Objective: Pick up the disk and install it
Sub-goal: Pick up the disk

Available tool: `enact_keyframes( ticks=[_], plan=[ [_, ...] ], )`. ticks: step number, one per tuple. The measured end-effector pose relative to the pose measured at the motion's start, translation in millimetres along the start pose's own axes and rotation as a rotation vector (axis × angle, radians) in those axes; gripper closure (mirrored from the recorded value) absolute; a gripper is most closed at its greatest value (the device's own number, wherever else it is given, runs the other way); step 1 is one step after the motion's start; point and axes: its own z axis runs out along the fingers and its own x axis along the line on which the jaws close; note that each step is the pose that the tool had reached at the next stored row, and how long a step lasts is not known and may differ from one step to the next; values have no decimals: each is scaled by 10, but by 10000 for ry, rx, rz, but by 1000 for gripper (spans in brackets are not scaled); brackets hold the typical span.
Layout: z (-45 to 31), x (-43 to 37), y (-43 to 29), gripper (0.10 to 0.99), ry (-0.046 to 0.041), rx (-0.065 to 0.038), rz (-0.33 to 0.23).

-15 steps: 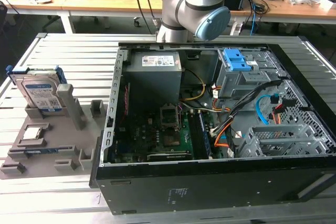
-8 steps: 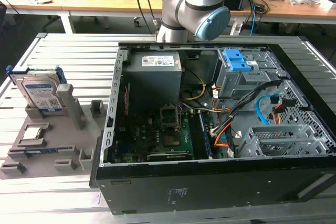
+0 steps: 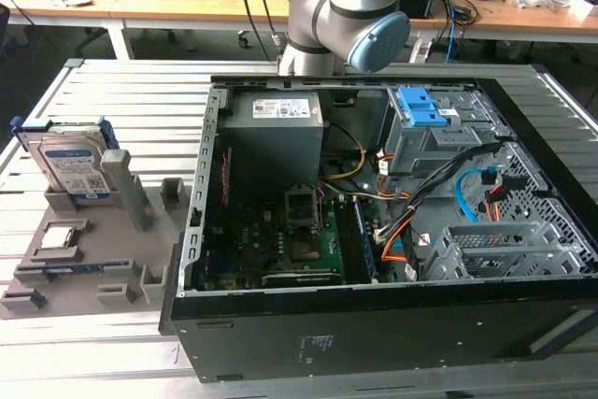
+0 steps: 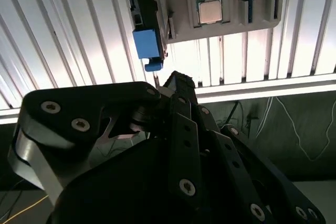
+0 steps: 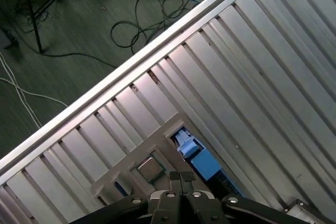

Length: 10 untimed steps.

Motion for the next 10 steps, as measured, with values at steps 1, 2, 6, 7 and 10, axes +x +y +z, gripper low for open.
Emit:
enact_keyframes(
  ticks=[1, 2, 6, 7, 10],
  plan=[
    [0, 0, 0, 980, 3, -2, -102],
    [1, 0, 0, 980, 9, -7, -295],
    [0, 0, 0, 980, 27, -19, -798],
    [0, 0, 0, 980, 31, -21, -908],
    [0, 0, 0, 980, 45, -32, -1337]
  ],
)
